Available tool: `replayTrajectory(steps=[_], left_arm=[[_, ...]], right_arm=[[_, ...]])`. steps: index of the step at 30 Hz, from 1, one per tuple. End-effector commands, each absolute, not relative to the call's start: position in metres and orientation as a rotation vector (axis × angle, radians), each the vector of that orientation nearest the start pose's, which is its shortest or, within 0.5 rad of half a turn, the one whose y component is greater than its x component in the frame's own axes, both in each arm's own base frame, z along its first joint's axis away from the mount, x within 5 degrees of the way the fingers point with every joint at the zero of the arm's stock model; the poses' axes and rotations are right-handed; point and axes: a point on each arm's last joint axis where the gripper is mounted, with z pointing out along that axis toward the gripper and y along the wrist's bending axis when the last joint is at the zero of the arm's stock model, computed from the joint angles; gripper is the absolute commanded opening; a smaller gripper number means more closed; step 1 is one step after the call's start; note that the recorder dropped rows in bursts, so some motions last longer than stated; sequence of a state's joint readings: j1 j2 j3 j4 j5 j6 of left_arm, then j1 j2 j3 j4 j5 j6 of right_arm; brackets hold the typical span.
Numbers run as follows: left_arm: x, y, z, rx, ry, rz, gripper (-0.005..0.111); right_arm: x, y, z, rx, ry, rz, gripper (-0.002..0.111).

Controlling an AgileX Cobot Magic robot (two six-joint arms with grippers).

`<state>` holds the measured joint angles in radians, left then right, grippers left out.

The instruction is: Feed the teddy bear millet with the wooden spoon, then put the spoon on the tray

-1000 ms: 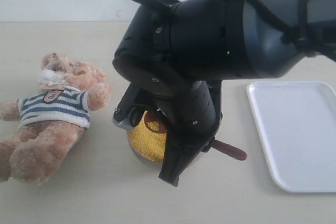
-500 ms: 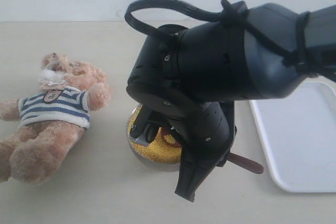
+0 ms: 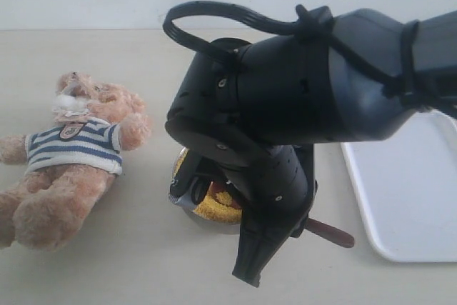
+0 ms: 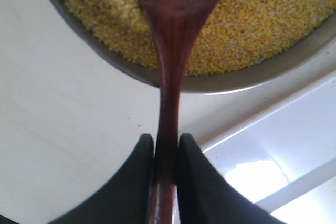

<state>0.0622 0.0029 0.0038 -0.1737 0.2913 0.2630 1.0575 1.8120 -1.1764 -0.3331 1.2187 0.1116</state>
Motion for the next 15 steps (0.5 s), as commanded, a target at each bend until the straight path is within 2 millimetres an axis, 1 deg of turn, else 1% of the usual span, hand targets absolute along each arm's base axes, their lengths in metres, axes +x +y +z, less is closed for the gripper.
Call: replayTrajectory(steps=[1, 15], left_arm=[[0.0547, -0.0013, 0.1872, 0.068, 1.77, 0.067, 0.004], [0.0547, -0.0013, 0.1872, 0.068, 1.77, 0.067, 0.004]], right_arm=[[0.1774, 0.2606, 0.1922, -1.62, 2.639, -0.544, 0.0], [0.1757, 0.2616, 0.192, -1.651, 2.643, -0.516, 0.0]])
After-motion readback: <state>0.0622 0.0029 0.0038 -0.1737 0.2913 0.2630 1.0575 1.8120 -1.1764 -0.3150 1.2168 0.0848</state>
